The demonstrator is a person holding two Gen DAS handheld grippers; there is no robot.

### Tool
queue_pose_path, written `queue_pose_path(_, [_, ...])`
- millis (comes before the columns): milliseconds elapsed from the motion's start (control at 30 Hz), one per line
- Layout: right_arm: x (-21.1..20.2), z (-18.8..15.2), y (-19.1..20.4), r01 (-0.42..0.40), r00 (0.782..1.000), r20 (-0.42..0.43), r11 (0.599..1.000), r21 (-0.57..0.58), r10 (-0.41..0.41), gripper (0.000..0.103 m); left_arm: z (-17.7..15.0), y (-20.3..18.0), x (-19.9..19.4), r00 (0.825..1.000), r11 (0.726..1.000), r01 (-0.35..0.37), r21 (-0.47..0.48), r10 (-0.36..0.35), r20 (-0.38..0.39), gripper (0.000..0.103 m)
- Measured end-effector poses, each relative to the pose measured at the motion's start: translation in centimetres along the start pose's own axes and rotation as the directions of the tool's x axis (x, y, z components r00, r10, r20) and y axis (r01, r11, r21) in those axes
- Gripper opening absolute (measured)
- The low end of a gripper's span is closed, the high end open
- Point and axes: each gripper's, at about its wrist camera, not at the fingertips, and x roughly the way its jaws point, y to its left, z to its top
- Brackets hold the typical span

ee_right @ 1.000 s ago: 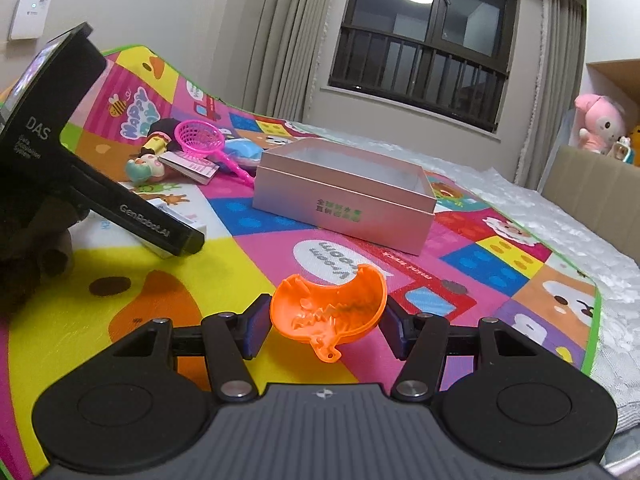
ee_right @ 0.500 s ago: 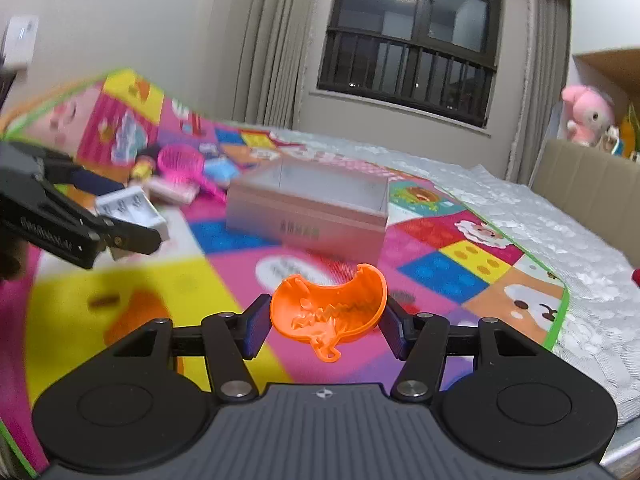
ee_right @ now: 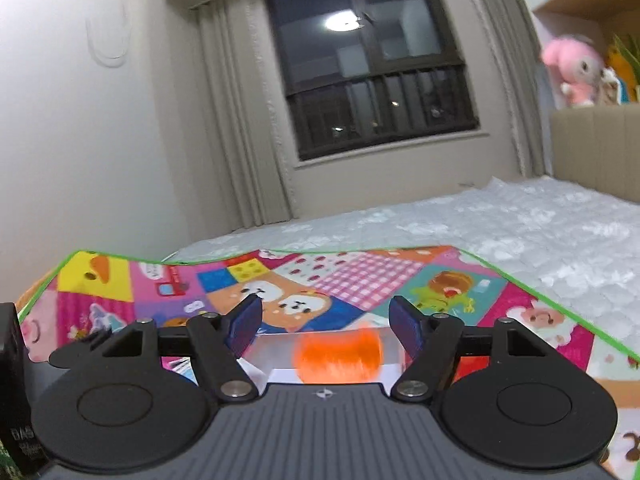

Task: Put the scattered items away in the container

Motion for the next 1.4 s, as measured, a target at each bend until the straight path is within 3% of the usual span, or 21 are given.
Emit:
queue_pose_path(67, [-0.2, -1.4, -0.7, 0.018, 1.0, -0.015, 1.0, 0.001, -0.018, 0.075, -1.5, 1.0, -0.9, 1.0, 1.0, -0.004, -0.02, 0.003, -0.024, 0.102])
queue_pose_path(133, [-0.6, -3.4, -1.0, 0.057, 0.998, -0.036, 0.998, -0.03, -0.058, 0.076, -3.6, 1.6, -2.3, 0.997, 0.998, -0.055, 0.002, 0.055, -0.051, 0.102])
queue_pose_path(200, [-0.8, -5.7, -0.6, 0.076, 0.993, -0.085, 0.994, -0.073, -0.082, 0.076, -5.9, 2.1, -3.8, 0.985, 0.992, -0.125, 0.016, 0.126, -0.12, 0.103])
queue_pose_path(300, [-0.9, -9.2, 1.6, 0.081, 0.978, -0.174, 0.979, -0.189, -0.114, 0.078, -9.1, 3.8, -6.4, 0.966, 0.987, -0.159, -0.021, 0.151, -0.211, 0.103])
queue_pose_path(400, [-1.2, -11.7, 5.0, 0.026, 0.964, -0.248, 0.959, -0.281, -0.098, 0.082, -11.6, 5.9, -8.2, 0.945, 0.98, -0.188, -0.069, 0.161, -0.285, 0.103])
queue_pose_path(567, [-0.5, -12.8, 11.3, -0.091, 0.949, -0.315, 0.93, -0.356, -0.028, 0.083, -13.2, 9.7, -10.3, 0.927, 0.947, -0.283, -0.151, 0.229, -0.298, 0.103])
queue_pose_path(733, [2.2, -11.2, 17.1, -0.153, 0.952, -0.303, 0.907, -0.392, 0.029, 0.083, -13.0, 12.0, -12.4, 0.938, 0.921, -0.295, -0.254, 0.228, -0.261, 0.103])
queue_pose_path(900, [7.8, -9.0, 21.3, -0.212, 0.934, -0.346, 0.919, -0.332, 0.09, 0.084, -13.4, 11.9, -13.2, 0.94, 0.924, -0.295, -0.242, 0.235, -0.249, 0.103])
queue_pose_path(1000, [12.7, -8.6, 23.4, -0.286, 0.887, -0.435, 0.922, -0.26, 0.153, 0.093, -13.8, 12.2, -13.1, 0.945, 0.928, -0.269, -0.259, 0.203, -0.255, 0.103])
queue_pose_path(1033, [13.8, -8.7, 24.1, -0.293, 0.882, -0.443, 0.921, -0.255, 0.158, 0.094, -13.9, 12.3, -13.1, 0.946, 0.927, -0.263, -0.268, 0.194, -0.258, 0.103])
queue_pose_path(1167, [18.3, -10.2, 27.5, -0.266, 0.901, -0.423, 0.891, -0.369, 0.094, 0.094, -14.1, 12.8, -13.2, 0.948, 0.921, -0.253, -0.296, 0.175, -0.265, 0.103])
queue_pose_path(1400, [21.7, -11.9, 27.9, -0.24, 0.883, -0.47, 0.874, -0.423, 0.015, 0.094, -14.1, 13.0, -13.5, 0.955, 0.92, -0.23, -0.317, 0.15, -0.257, 0.103])
